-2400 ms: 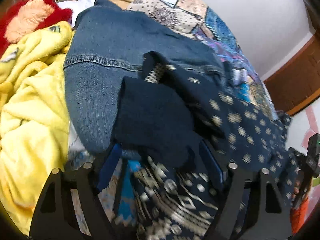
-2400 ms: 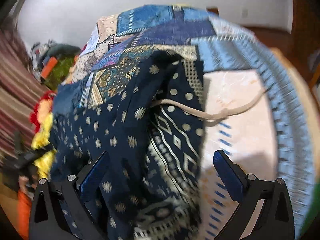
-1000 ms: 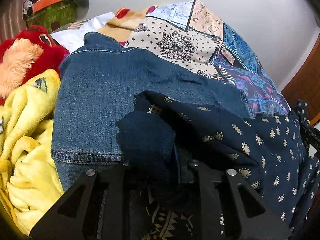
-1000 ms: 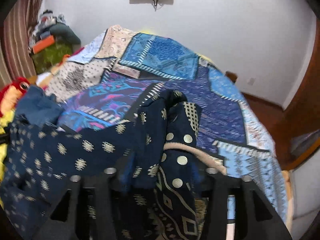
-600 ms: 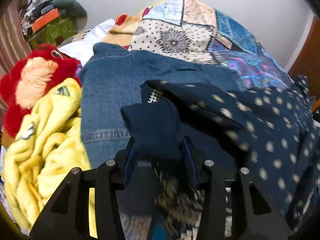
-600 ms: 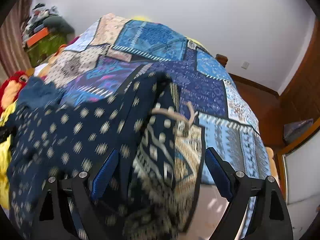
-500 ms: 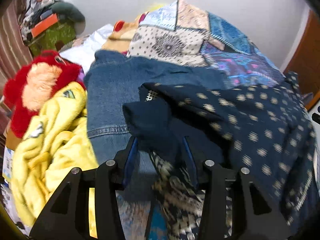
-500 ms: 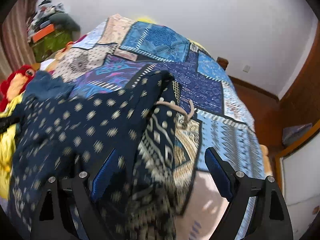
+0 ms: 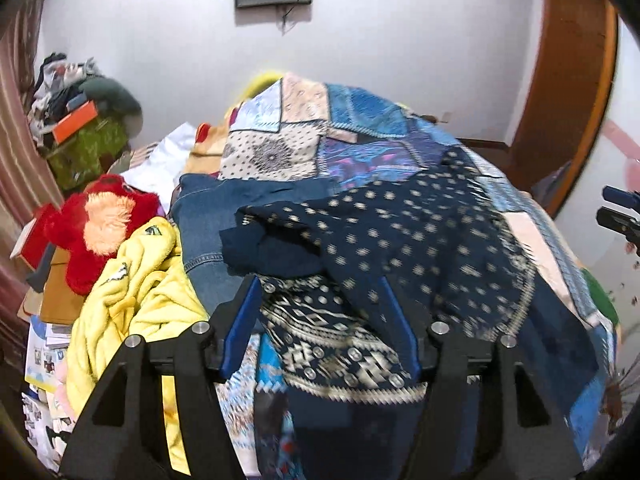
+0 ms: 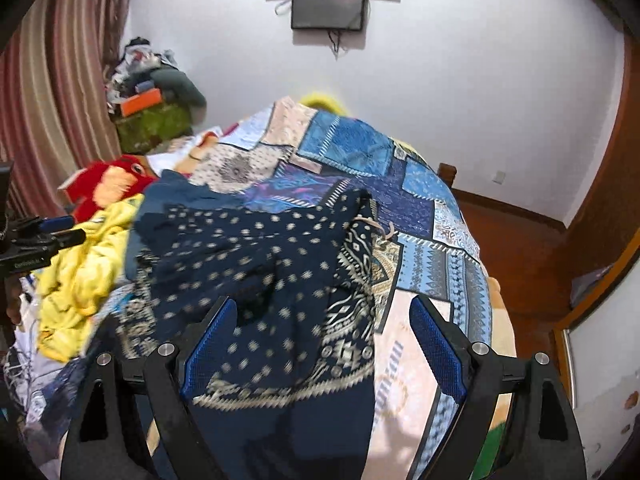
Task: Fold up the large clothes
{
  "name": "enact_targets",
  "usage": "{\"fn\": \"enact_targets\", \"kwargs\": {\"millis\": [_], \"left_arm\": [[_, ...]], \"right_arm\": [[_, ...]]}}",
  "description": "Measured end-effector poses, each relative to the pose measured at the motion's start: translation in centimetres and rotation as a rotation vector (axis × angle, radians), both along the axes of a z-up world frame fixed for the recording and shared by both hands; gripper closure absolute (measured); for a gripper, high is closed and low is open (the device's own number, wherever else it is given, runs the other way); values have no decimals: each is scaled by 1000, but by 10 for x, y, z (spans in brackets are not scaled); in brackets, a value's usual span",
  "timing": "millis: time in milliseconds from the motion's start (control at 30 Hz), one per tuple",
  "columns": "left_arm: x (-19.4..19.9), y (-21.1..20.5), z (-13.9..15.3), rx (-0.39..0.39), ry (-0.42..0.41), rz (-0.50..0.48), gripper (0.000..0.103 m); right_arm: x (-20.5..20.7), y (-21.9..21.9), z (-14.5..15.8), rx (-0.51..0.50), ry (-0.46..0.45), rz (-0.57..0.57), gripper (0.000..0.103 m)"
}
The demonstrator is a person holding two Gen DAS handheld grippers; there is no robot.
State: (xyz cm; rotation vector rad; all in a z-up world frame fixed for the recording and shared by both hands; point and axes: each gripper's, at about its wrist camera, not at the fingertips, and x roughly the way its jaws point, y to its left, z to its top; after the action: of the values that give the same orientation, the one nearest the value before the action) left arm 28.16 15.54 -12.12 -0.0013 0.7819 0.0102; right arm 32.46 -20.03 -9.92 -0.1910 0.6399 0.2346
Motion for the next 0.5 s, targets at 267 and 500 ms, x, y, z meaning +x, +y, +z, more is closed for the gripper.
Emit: {"fn": "enact_targets", "kwargs": {"millis": [267, 500], "left_arm": [[-54, -20, -11, -9, 11, -40, 36], [-81, -14, -69, -93, 144, -21, 35]], "right_arm": [[-59, -14, -24, 9, 47, 14, 16], [-81, -40, -81, 38, 187, -37, 16]]}}
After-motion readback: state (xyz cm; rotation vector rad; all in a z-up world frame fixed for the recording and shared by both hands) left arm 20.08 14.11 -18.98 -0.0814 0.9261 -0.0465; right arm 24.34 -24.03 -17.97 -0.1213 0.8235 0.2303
